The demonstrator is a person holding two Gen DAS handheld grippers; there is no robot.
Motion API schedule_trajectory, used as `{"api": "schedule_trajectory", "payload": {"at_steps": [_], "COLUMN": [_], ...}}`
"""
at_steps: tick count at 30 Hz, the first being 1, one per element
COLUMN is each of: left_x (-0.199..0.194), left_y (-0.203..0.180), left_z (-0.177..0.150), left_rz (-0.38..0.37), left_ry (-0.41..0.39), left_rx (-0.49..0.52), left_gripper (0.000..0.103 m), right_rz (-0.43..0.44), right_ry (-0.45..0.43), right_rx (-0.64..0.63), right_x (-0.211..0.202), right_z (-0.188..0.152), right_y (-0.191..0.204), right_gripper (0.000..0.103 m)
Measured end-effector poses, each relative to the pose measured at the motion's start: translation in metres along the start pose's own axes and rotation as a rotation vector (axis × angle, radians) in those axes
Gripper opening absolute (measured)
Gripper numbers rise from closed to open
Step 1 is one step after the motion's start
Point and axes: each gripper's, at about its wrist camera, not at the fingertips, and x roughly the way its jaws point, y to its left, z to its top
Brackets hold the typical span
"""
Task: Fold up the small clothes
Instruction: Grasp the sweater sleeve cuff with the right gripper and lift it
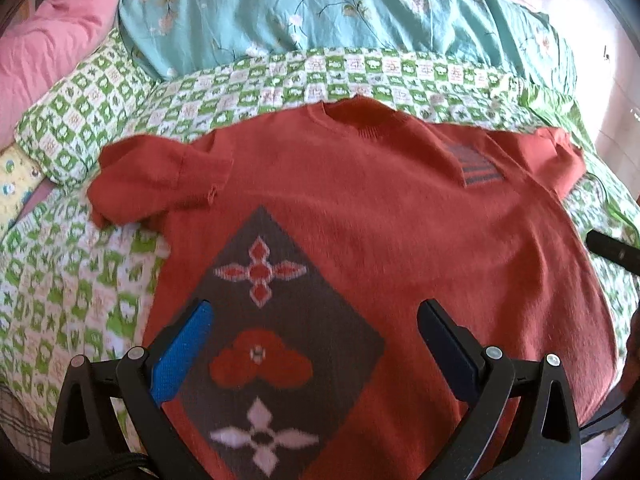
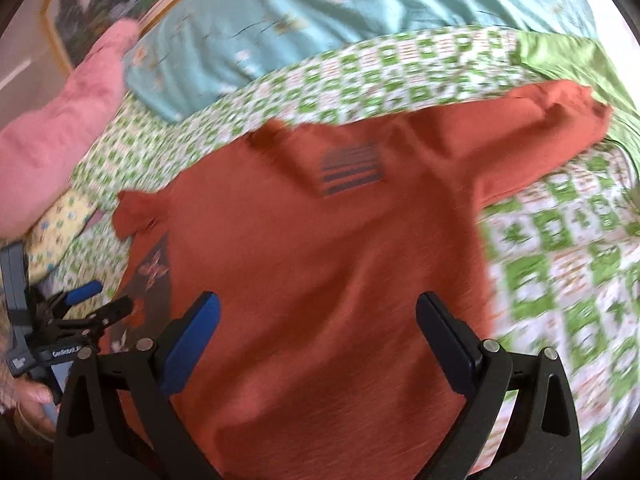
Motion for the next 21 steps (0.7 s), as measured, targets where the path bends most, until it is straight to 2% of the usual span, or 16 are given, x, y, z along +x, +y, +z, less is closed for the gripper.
{"api": "schedule_trajectory", "payload": {"at_steps": [6, 14, 19, 21], "left_x": [0.02, 0.047, 0.066, 0.076], "left_y": [-0.003, -0.016, -0.023, -0.024], "left_z": [0.029, 0.068, 0.085, 0.09], "left_rz": [0.005, -0.004, -0.007, 0.008], "left_ry": [-0.002, -0.011, -0.001, 0.01], "left_rx": [0.016, 0.028, 0.027, 0.019], "left_gripper": [0.102, 0.102, 0.102, 0.102], "right_rz": [-0.034, -0.215, -0.342, -0.391], "right_ry": [-0.067, -0.175, -0.2, -0.204], "right_rx": [0.123, 0.185, 0.231, 0.255], "right_x": [-0.004, -0.014, -0.009, -0.001], "right_z": [0.04, 0.104, 0.15, 0.171], "right_y": [-0.068, -0.178, -0.249, -0.283], "right_gripper": [0.098, 0.098, 0.089, 0.079]}}
